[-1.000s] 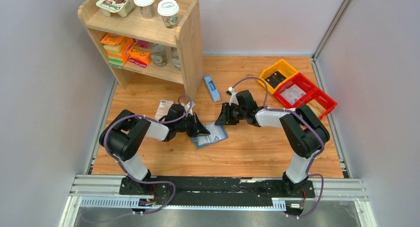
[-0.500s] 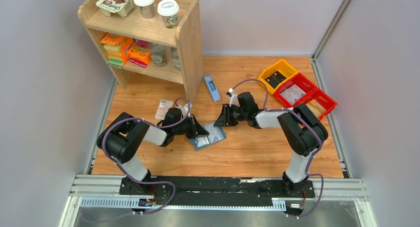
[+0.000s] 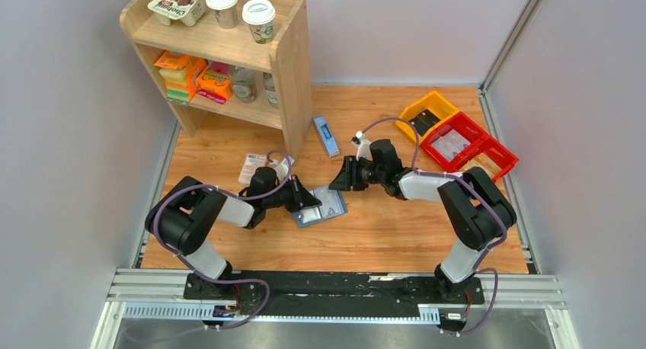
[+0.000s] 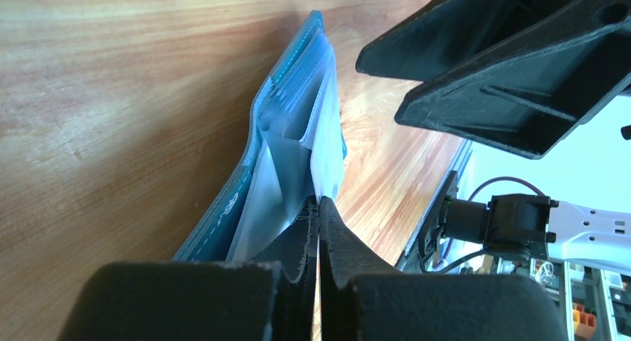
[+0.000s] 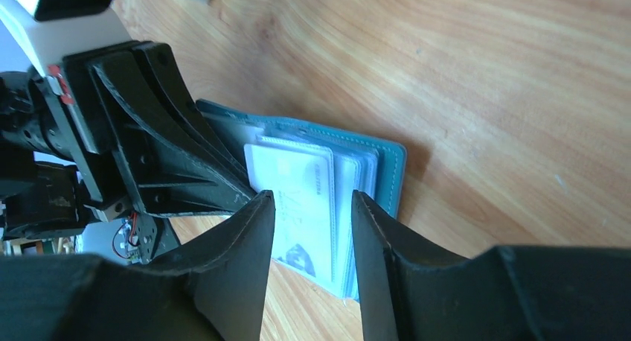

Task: Take the credit cards out of the card holder
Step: Remove the credit card from the card holder.

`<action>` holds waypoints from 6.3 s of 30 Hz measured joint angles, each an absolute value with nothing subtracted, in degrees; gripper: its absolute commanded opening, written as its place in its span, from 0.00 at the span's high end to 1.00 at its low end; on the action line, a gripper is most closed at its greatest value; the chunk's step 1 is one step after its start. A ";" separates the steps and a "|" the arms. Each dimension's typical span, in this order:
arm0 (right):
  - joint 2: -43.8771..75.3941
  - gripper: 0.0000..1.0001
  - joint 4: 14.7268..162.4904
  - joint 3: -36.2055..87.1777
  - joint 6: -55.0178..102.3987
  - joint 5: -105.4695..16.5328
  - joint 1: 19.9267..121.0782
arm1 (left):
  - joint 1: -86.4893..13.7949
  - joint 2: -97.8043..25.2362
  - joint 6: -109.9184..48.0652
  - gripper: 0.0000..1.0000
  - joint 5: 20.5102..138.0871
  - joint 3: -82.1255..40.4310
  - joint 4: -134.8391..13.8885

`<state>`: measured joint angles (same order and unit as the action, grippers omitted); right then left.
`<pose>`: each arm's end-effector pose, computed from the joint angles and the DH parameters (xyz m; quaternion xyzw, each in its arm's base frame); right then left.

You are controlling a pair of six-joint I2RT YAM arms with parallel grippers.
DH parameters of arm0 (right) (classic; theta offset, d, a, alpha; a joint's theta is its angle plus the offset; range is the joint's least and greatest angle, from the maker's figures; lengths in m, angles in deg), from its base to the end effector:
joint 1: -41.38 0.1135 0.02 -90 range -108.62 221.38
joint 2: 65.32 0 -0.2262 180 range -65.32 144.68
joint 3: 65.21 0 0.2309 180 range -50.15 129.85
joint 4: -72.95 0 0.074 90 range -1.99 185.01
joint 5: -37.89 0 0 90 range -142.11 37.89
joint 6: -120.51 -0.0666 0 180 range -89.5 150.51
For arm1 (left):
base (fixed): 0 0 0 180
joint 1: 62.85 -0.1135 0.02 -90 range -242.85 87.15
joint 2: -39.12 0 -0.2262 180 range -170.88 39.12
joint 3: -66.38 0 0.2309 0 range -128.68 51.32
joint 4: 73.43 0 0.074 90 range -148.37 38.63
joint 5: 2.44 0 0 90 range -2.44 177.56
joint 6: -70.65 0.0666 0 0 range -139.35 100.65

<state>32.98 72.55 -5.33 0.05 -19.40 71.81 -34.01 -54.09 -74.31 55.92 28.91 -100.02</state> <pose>0.2715 0.2012 0.1137 -0.1232 0.8625 0.4313 0.2343 0.2256 -0.1641 0.0848 -0.0530 0.8394 -0.5004 0.2057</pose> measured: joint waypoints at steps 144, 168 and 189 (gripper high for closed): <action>38.84 0.75 47.11 -18.68 -16.02 -16.12 72.73 | -30.53 -64.67 -96.71 0.83 71.75 35.01 -125.85; 38.66 0.69 49.29 -17.66 -16.17 -16.84 72.86 | -28.39 -67.94 -97.47 0.78 70.87 35.40 -130.40; 38.62 0.68 50.98 -16.70 -16.17 -17.15 73.06 | -31.84 -63.77 -98.48 1.00 69.47 43.55 -132.72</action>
